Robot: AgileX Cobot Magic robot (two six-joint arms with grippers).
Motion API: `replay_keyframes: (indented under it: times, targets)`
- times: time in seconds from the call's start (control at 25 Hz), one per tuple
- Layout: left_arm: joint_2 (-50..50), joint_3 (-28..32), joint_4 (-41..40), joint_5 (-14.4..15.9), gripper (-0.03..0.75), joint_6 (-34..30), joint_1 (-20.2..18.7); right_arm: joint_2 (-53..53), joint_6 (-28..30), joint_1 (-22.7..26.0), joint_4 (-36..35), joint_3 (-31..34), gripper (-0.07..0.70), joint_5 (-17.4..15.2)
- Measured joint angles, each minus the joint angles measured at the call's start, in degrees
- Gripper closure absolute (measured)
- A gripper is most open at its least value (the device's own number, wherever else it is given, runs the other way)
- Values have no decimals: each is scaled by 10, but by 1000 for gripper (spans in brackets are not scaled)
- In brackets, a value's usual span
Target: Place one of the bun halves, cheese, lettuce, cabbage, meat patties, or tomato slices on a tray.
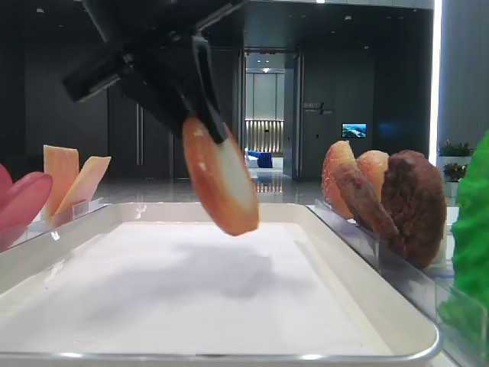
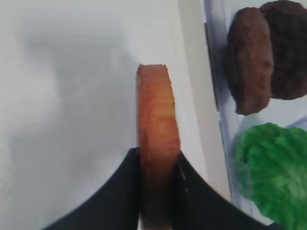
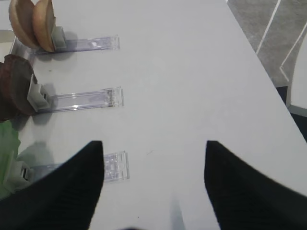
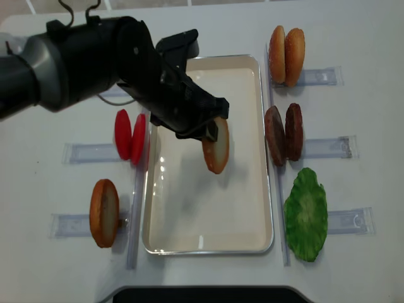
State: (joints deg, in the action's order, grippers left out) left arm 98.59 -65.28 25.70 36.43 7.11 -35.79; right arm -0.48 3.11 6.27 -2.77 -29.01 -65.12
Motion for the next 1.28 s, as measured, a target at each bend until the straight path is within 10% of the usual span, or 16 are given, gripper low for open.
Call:
replay_keyframes:
  times: [0.24,1.28]
  targets:
    - [27,0,159,-14,597,-161,30,0,0,0,0,0,198,0]
    - [29,64,152,2,598,-208,79,0,0,0,0,0,198,0]
